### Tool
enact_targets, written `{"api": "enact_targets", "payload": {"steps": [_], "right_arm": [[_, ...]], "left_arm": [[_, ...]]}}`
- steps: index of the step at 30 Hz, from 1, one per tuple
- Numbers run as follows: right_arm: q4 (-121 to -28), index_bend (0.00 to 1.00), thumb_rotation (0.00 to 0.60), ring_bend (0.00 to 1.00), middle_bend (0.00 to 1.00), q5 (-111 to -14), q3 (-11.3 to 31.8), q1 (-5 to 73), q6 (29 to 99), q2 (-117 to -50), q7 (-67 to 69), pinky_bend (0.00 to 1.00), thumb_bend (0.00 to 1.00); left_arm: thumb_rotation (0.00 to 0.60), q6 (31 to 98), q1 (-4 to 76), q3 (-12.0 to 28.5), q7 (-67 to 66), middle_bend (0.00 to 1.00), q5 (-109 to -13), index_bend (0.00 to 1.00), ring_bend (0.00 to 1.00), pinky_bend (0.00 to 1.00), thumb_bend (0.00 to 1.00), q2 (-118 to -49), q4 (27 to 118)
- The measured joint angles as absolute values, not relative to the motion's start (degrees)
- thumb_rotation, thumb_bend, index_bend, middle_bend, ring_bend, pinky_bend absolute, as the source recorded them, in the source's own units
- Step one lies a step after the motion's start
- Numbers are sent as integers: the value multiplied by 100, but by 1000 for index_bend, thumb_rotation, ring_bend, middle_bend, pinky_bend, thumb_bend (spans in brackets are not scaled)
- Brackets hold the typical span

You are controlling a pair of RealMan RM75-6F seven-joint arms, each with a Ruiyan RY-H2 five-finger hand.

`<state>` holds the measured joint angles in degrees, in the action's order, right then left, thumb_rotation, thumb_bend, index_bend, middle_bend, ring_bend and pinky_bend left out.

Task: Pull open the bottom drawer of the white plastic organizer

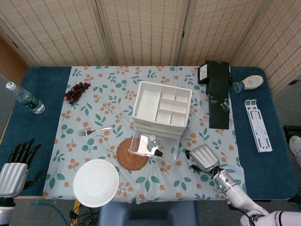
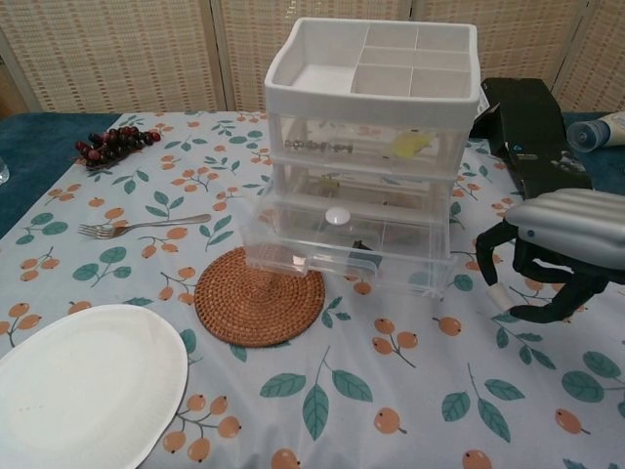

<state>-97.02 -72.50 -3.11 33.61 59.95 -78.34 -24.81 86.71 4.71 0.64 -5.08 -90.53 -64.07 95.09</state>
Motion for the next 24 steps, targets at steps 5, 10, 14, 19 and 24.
{"api": "enact_targets", "payload": {"steps": [5, 10, 14, 19, 24], "right_arm": [[-9561, 516, 600, 1000, 937, -7020, -191, 3365, 5779, -8033, -2345, 1000, 345], [-9460, 398, 600, 1000, 937, -6931, -89, 3366, 5657, -8145, -2144, 1000, 345], [-9447, 234, 600, 1000, 935, -6927, -33, 3338, 5644, -8133, -2033, 1000, 345], [-9518, 149, 600, 1000, 928, -6971, -13, 3289, 5685, -8039, -1970, 1000, 345], [-9681, 148, 600, 1000, 909, -7160, 1, 3177, 5953, -7826, -1916, 1000, 347]], "left_arm": [[600, 8672, 464, 57, -493, 0, -9040, 115, 18, 55, 293, -6408, 9487], [600, 8663, 442, 40, -476, 0, -9003, 115, 18, 55, 294, -6407, 9462], [600, 8656, 441, 35, -463, 0, -9001, 115, 18, 56, 294, -6406, 9455], [600, 8634, 455, 31, -450, 0, -9007, 115, 18, 55, 294, -6399, 9464], [600, 8636, 463, 44, -414, 0, -9001, 115, 18, 55, 294, -6377, 9463]]}}
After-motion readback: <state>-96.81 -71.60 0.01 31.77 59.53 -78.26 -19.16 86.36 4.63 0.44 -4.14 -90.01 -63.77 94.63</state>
